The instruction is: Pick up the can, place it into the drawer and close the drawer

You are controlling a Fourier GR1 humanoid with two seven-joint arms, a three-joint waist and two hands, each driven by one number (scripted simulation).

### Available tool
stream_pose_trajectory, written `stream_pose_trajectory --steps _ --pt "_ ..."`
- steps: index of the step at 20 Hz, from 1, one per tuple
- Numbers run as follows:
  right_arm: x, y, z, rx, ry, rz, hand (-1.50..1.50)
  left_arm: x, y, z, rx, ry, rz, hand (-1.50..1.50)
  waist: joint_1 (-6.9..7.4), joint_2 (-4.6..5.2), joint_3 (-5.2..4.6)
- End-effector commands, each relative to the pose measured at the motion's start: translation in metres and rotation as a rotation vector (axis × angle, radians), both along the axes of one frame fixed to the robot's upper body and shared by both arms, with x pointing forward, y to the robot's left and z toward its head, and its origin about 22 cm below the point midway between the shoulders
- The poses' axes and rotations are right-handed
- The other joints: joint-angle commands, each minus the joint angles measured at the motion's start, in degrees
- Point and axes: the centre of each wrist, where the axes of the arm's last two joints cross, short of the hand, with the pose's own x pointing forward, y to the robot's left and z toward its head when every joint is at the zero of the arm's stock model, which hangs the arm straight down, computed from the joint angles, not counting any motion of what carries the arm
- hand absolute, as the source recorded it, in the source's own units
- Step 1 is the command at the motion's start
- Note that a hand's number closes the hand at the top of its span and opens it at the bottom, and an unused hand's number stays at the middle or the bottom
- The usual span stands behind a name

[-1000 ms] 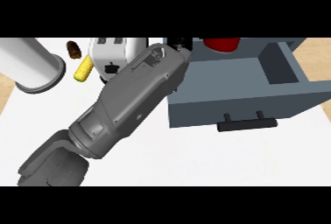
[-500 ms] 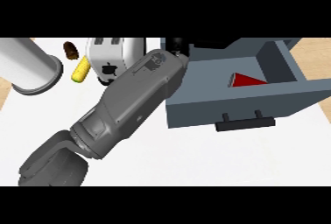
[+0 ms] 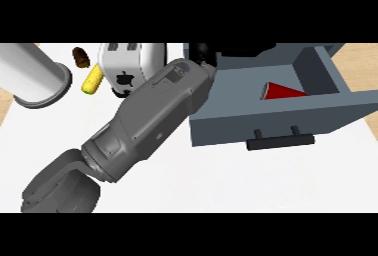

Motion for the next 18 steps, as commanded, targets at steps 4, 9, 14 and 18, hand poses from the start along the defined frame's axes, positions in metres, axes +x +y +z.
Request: stream_pose_trajectory --steps 4,9,14,18 --pt "-0.001 0.005 0.037 -0.329 -0.128 -0.015 -1.5 0.001 0.002 -0.002 -0.045 -0.038 -0.025 -1.5 0.89 0.3 -0.07" --pt "0.009 0.015 0.037 -0.379 -0.212 0.04 -1.5 -0.001 -0.002 0.006 -0.074 -0.074 -0.029 -1.5 1.32 -0.09 -0.03" --pt "0.018 0.043 0.051 -0.539 -0.251 0.035 -1.5 -0.005 -0.012 0.02 -0.053 -0.109 -0.01 -1.5 2.86 -0.23 -0.07" --pt "0.041 0.055 0.043 -0.625 -0.223 0.056 -1.5 -0.008 -0.019 0.03 -0.055 -0.1 -0.024 -1.5 3.6 -0.35 -0.04"
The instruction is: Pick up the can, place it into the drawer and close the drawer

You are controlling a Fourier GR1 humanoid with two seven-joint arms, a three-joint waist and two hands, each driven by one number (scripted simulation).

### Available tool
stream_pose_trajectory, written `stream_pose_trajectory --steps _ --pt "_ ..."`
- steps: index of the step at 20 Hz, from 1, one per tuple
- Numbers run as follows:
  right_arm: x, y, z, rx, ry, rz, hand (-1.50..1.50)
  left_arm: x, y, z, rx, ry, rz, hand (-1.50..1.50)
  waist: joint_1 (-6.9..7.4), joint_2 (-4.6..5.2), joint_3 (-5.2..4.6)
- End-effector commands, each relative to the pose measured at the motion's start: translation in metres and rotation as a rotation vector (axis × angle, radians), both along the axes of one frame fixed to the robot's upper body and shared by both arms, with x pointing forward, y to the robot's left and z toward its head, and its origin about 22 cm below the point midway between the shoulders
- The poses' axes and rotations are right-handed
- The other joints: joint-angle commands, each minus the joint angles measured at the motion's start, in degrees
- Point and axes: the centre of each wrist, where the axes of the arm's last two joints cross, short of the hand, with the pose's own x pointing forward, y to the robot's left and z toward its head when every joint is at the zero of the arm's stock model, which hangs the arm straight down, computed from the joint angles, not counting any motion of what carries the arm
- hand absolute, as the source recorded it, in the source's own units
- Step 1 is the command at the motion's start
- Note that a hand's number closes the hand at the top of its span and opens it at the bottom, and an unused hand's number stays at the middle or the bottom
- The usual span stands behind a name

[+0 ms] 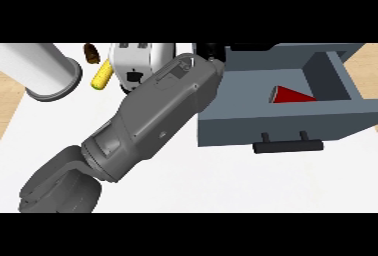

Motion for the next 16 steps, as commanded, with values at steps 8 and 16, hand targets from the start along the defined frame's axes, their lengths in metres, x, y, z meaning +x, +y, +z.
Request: stream_pose_trajectory --steps 8,16 --pt "0.077 0.054 -0.013 -0.287 -0.041 -0.052 -1.5 0.0 0.005 -0.011 -0.027 0.038 -0.017 -1.5 2.76 -0.08 -0.01" --pt "0.132 0.088 -0.037 -0.463 -0.02 -0.057 -1.5 0.001 0.016 -0.003 -0.017 0.053 -0.011 -1.5 4.05 -1.11 -0.07"
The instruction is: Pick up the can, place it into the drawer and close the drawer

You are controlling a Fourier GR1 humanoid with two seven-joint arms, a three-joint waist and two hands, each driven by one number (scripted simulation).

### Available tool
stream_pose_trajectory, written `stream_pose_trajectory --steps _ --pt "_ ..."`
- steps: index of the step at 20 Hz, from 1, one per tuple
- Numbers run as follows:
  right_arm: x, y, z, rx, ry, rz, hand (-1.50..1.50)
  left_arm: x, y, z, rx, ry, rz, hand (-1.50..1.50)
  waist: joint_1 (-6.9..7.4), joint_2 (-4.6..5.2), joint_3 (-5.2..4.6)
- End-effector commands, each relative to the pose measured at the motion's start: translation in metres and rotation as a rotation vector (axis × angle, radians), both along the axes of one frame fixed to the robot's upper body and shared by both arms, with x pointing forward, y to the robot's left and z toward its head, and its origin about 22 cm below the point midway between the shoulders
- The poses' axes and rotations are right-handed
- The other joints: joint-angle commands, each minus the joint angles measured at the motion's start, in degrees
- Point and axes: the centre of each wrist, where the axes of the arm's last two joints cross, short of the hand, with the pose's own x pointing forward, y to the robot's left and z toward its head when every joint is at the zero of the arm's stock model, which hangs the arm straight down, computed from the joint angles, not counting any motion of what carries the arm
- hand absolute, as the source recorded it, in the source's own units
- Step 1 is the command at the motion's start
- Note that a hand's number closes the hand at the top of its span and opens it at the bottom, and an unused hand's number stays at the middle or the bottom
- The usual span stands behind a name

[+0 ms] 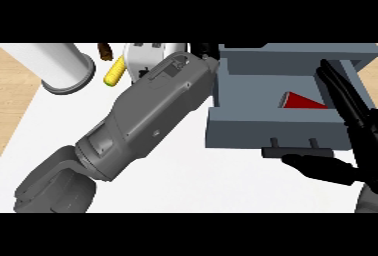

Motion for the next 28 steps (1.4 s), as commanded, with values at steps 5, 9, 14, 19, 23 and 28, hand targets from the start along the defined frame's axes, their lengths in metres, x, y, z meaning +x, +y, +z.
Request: stream_pose_trajectory --steps 5,9,14,19,23,28 --pt "0.063 0.037 -0.019 -0.232 0.037 -0.008 -1.5 0.004 0.02 0.013 0.025 0.004 0.042 -1.5 0.86 -0.38 -0.01" --pt "0.089 0.044 -0.043 -0.394 0.049 -0.002 -1.5 0.006 0.031 0.011 0.019 0.004 0.028 -1.5 1.11 -0.1 0.01" --pt "0.123 0.063 -0.069 -0.41 0.037 -0.062 -1.5 0.01 0.06 0.004 0.031 -0.003 0.073 -1.5 1.36 0.14 0.04" --pt "0.139 0.072 -0.104 -0.445 0.077 -0.124 -1.5 0.005 0.077 0.018 0.032 -0.001 0.072 -1.5 1.74 -0.1 0.04" --pt "0.153 0.041 -0.112 -0.489 0.057 -0.15 -1.5 0.006 0.1 0.021 0.036 0.0 0.092 -1.5 1.32 -0.03 0.06" --pt "0.176 0.056 -0.105 -0.506 0.024 -0.2 -1.5 -0.007 0.098 0.007 0.033 -0.001 0.078 -1.5 2.12 0.33 0.06"
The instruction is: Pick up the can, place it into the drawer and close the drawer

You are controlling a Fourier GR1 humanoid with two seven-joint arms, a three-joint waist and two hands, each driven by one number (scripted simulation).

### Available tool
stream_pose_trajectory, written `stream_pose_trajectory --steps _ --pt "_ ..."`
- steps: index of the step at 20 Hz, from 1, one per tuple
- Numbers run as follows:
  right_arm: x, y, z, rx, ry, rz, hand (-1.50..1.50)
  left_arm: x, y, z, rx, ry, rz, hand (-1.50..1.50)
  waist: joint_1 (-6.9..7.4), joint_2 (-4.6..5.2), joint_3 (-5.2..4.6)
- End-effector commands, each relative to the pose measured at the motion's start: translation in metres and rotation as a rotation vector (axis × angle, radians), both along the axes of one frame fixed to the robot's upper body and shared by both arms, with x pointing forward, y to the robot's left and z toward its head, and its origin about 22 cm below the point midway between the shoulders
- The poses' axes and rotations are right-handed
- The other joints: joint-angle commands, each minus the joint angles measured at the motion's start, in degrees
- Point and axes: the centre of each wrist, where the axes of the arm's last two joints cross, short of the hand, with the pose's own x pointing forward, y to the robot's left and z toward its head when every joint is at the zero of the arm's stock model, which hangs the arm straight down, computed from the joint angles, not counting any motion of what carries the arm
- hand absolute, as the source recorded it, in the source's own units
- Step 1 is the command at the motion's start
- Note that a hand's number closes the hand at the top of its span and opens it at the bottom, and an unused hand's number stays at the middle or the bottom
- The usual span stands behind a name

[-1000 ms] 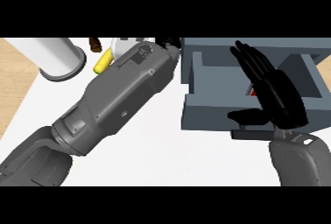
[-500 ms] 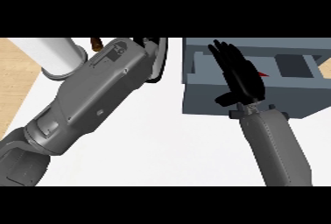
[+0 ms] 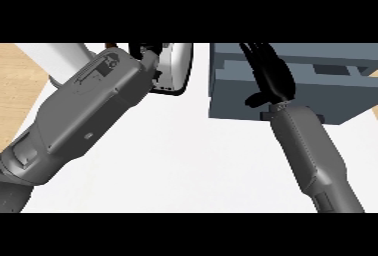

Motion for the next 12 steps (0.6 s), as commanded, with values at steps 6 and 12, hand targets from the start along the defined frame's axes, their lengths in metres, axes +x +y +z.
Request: stream_pose_trajectory --steps 6,12 --pt "0.01 -0.007 -0.036 0.002 -0.05 -0.069 -1.5 -0.005 0.03 -0.002 0.002 -0.01 0.004 -1.5 0.52 1.39 0.7" --pt "0.036 -0.006 0.0 0.004 -0.105 -0.105 -1.5 -0.012 0.023 0.021 -0.009 -0.012 -0.022 -1.5 1.42 1.6 0.73"
